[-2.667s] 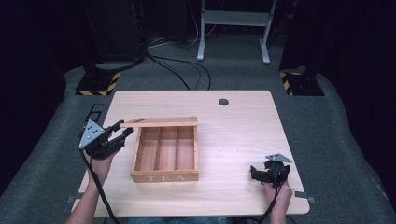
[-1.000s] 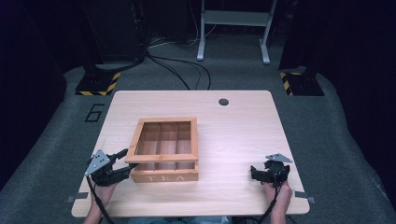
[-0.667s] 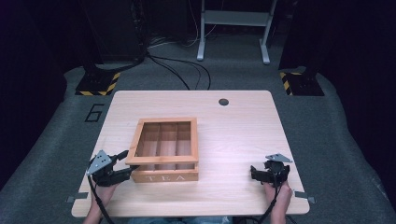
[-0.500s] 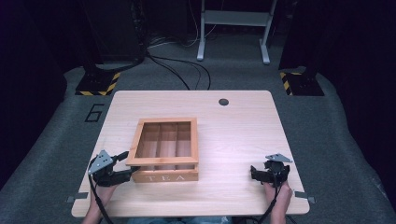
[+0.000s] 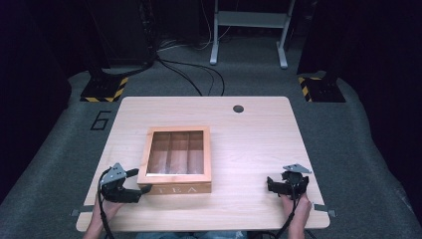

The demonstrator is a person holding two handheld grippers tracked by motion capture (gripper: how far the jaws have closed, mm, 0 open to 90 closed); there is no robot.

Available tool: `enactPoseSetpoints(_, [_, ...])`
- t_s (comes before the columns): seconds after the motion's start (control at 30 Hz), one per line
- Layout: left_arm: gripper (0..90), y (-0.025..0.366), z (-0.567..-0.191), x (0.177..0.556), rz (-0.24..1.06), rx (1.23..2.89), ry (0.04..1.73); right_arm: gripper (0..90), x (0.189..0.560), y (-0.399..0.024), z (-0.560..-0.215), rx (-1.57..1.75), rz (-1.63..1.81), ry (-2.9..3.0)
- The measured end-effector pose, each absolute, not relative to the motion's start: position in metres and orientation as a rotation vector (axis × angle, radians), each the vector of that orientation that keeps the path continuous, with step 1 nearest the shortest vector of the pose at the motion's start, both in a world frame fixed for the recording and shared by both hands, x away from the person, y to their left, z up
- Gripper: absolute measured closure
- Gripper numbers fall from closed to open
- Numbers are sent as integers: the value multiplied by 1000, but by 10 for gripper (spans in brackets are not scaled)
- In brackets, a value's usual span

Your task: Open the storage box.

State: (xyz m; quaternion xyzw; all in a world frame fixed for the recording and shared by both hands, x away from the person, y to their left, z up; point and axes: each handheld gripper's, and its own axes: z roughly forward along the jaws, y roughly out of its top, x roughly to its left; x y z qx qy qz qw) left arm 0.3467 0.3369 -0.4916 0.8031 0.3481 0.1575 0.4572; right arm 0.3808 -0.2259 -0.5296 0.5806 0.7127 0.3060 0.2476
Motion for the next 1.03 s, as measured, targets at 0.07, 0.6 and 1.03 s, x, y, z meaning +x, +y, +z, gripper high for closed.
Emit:
enactPoseSetpoints(0.07, [135, 339, -492, 345, 378, 1955, 884, 31, 381, -226, -530, 1586, 836, 1941])
enactPoseSetpoints(0.6, [0, 375, -515, 323, 429, 2067, 1074, 31, 381, -226, -530, 1585, 836, 1941])
enactPoseSetpoints(1.03, [0, 379, -532, 320, 491, 2114, 1140, 31, 381, -226, -529, 1588, 831, 1940])
